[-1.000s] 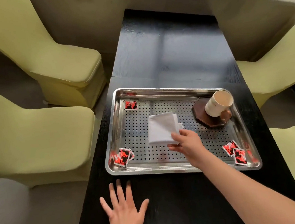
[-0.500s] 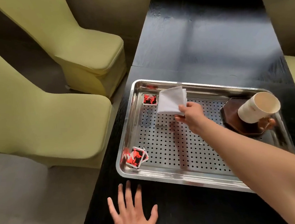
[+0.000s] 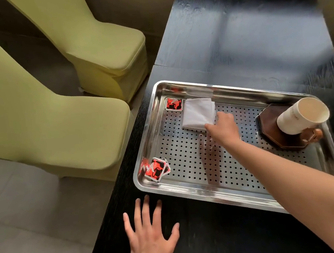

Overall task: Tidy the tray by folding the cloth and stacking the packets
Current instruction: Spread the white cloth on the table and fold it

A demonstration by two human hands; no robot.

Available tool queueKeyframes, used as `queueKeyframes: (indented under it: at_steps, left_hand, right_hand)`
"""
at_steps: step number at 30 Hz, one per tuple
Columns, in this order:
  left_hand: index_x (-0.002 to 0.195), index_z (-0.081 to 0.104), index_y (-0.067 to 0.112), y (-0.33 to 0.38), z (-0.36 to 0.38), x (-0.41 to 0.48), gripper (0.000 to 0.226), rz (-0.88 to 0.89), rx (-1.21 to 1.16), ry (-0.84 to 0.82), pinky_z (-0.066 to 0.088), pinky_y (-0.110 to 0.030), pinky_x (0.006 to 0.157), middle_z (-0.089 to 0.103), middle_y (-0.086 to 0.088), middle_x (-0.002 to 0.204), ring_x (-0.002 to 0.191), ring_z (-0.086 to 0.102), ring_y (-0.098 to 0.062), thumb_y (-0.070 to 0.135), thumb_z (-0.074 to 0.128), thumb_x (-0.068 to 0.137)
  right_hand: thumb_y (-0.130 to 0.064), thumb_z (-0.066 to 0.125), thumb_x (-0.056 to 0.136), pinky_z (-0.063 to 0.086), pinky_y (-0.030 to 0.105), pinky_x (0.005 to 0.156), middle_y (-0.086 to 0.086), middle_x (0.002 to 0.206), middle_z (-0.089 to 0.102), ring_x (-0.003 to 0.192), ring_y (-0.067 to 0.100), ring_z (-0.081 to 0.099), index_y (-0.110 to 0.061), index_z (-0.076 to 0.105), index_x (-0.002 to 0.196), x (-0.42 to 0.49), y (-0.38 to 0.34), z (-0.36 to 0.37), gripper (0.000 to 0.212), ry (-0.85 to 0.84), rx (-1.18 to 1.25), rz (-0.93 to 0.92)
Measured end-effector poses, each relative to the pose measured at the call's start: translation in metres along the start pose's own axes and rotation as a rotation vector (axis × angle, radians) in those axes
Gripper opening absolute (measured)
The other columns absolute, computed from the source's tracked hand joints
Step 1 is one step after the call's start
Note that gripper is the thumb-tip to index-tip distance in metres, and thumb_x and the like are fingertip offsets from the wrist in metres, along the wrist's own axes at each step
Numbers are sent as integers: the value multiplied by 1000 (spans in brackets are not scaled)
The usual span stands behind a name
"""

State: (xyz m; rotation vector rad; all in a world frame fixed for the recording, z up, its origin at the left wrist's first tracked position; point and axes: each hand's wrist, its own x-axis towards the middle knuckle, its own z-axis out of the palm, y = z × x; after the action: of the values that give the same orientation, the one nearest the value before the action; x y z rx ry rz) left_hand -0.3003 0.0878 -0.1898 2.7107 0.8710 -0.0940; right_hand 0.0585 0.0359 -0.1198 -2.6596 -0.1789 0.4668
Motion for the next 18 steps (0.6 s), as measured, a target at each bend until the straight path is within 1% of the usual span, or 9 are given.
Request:
queueKeyframes:
  at_steps: [2,4,7,10,12,15,18]
  left_hand:
    - [139,47,24,0,1,0,85,-5,-6,9,15,-66,117,38,-12,156,149,25,-35,70,58,68]
    - [139,48,24,-1,3,0,86,-3,-22,26,15,-66,117,39,-12,156,149,26,-34,70,60,66]
    - [137,50,24,-3,6,1,87,9,-43,68,18,-67,116,41,-12,154,148,29,-34,69,64,64]
    - [134,52,23,-3,9,2,87,20,-59,115,22,-68,113,45,-13,151,145,33,-35,68,67,61]
    - [132,54,24,-4,10,3,88,27,-59,137,24,-69,112,47,-13,150,144,35,-36,68,69,58]
    - [132,54,25,-4,11,4,88,29,-55,145,25,-69,111,48,-13,149,143,36,-36,69,68,56]
    - [131,55,25,-4,10,4,89,26,-49,141,26,-68,111,50,-14,148,142,36,-36,69,69,55]
  right_hand:
    - [-33,60,91,52,41,78,7,125,53,95,26,61,-18,54,130,-3,-3,1,43,116,-33,-76]
    - [-32,59,94,53,40,79,4,121,61,97,22,62,-20,59,126,0,-14,2,35,147,-20,-161]
    - [-33,58,96,57,40,81,1,116,71,101,21,66,-20,67,118,11,-42,9,27,96,-60,-279]
    - [-32,61,96,57,40,85,-1,118,72,107,21,66,-20,69,118,24,-68,17,27,25,-80,-360]
    - [-32,62,96,55,42,90,0,121,68,113,23,60,-19,67,122,33,-79,25,30,-3,-145,-425]
    - [-32,61,96,49,44,97,0,130,63,125,25,47,-21,62,131,45,-91,33,37,-9,-273,-502]
    - [-34,60,96,46,46,96,0,134,62,123,30,45,-23,61,131,54,-101,39,37,-4,-450,-572]
